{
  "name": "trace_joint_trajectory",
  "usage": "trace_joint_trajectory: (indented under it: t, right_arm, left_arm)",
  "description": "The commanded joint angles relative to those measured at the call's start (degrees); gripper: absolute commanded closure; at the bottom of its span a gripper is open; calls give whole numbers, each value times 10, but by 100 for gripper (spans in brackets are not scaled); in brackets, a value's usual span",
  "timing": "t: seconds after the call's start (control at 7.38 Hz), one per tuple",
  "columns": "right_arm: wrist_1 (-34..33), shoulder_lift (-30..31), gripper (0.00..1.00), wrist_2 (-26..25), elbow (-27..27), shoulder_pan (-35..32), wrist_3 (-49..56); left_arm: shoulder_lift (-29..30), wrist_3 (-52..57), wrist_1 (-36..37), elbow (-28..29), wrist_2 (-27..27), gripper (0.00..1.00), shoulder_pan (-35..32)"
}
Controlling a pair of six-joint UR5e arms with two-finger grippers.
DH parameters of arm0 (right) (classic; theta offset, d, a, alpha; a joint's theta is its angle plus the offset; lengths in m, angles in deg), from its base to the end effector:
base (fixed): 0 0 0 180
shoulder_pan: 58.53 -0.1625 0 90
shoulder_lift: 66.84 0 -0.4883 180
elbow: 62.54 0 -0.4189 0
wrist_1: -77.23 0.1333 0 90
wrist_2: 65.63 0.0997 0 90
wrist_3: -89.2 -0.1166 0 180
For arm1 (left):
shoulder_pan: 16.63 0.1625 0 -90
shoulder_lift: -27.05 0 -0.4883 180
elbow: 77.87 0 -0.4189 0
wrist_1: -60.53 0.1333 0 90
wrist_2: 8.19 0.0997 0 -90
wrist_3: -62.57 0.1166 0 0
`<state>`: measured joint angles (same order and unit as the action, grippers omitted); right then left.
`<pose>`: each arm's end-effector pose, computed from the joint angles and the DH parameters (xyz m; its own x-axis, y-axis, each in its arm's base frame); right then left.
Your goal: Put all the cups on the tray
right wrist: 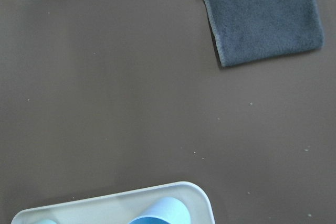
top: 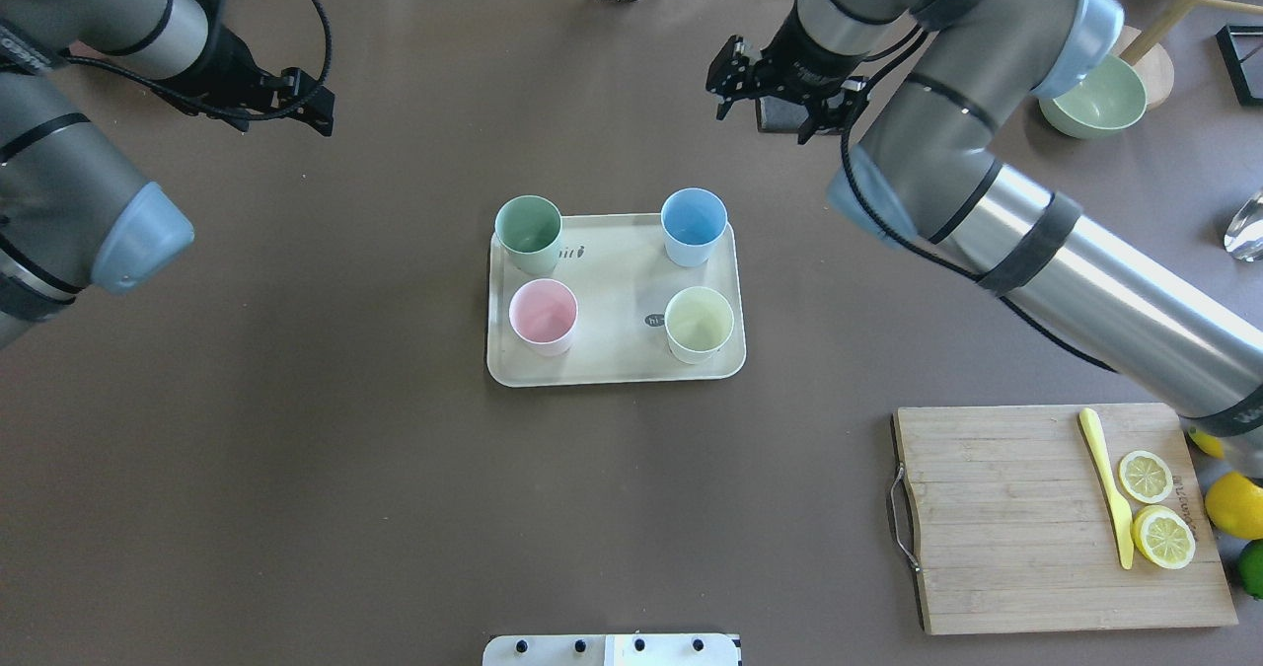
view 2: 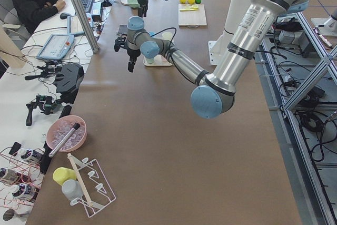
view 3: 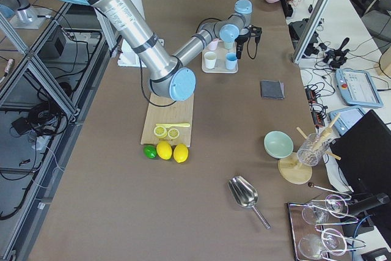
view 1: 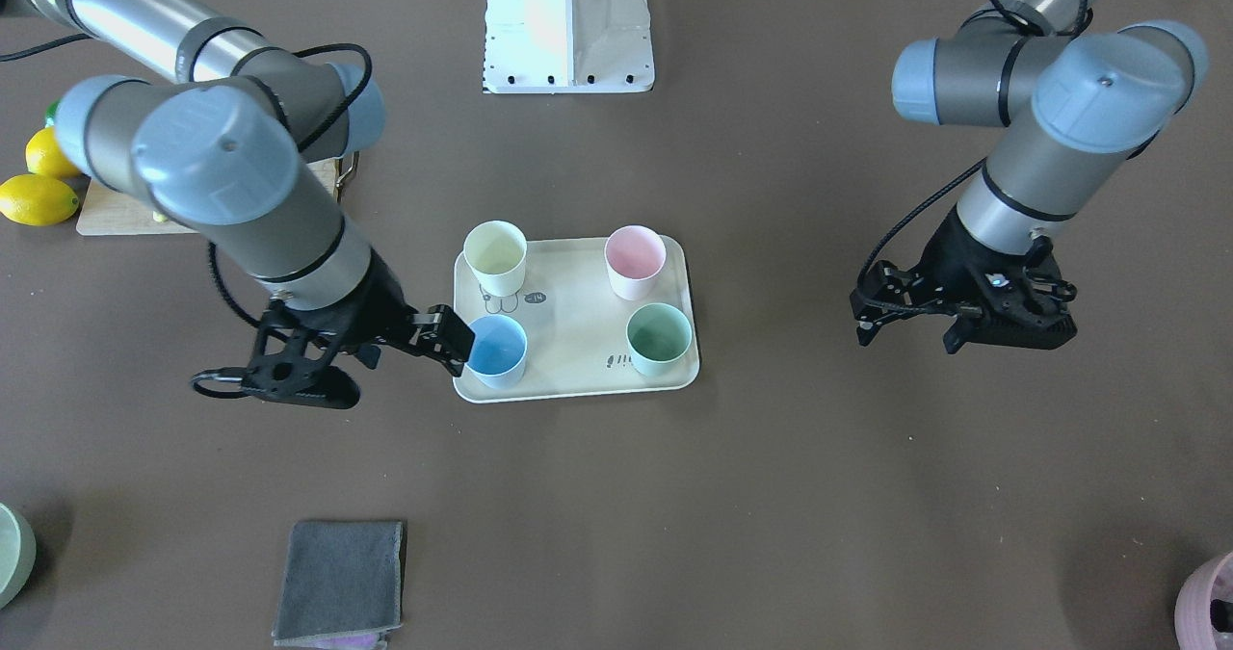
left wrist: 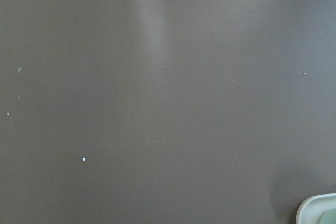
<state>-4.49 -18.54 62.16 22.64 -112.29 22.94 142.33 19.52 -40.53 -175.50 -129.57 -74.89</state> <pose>-0.4204 -0.6782 0.2700 0.5348 0.1914 0.8230 -0.1805 0.9774 -0.1101 0.3071 -0.6344 0.3789 0.6500 0.1351 -0.7478 0.0891 0.9637 0.2515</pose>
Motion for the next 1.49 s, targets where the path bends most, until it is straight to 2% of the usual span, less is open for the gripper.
trace_joint_trajectory:
  t: [0.0, 0.14, 0.27, 0.41, 0.68, 0.95, 1.22, 1.35]
  right_arm:
    - [-40, 89, 0, 74, 46, -95, 165]
    - [-49, 137, 0, 86, 56, -141, 251]
    - [-49, 194, 0, 86, 49, -183, 353]
    - [-50, 228, 0, 82, 31, -224, 430]
    - [-50, 262, 0, 87, -28, -301, 575]
    - [-50, 282, 0, 86, -58, -331, 651]
    - [-46, 304, 0, 88, -56, -348, 655]
    - [-44, 307, 0, 83, -53, -349, 655]
  left_arm:
    - [-79, 102, 10, -40, -60, 2, -88]
    - [-97, 109, 3, -41, -89, 2, -139]
    - [-123, 143, -43, -37, -97, 2, -178]
    - [-143, 166, -51, -32, -96, 2, -206]
    - [-185, 170, -59, -23, -89, 2, -208]
    - [-218, 175, -56, 5, -89, 2, -247]
    - [-244, 275, -29, 2, -95, 2, -299]
    - [-245, 278, 7, -11, -96, 2, -314]
